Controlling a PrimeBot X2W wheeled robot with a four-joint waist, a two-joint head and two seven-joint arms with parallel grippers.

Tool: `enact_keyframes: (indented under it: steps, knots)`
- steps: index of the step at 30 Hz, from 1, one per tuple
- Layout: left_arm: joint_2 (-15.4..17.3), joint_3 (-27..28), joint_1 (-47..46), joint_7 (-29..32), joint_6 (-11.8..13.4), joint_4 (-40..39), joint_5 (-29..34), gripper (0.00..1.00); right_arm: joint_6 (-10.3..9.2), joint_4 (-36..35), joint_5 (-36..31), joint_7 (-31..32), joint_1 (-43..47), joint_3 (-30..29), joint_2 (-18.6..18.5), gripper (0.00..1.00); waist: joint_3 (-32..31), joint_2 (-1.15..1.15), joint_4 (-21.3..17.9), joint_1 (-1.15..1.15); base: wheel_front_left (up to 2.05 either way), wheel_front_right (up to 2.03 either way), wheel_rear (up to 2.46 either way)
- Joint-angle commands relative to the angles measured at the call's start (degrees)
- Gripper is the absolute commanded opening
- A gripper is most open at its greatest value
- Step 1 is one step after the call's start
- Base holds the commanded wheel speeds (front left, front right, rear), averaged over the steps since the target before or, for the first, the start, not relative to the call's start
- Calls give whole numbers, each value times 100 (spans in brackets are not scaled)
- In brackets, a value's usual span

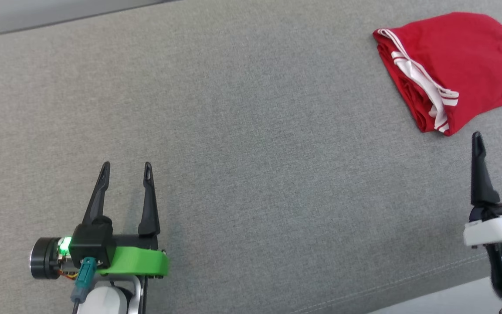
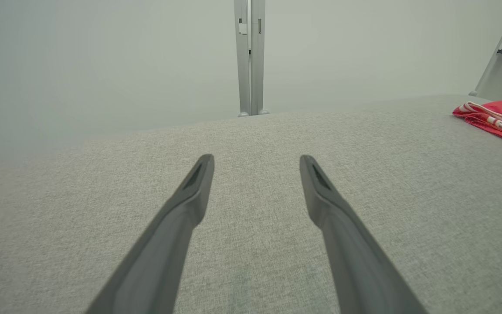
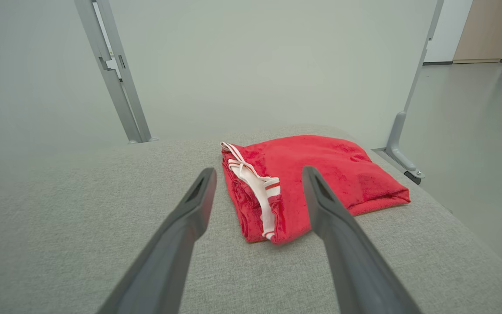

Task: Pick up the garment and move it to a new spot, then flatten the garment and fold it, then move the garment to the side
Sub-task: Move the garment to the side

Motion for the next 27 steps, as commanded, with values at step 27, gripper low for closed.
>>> enact_keyframes:
  steps: [27]
  knots:
    - [130, 316, 1454, -87, 136, 409, -501, 100, -11, -1275, -546, 870, 1779, 537, 530, 100, -1868, 0, 678, 0, 0, 0, 0]
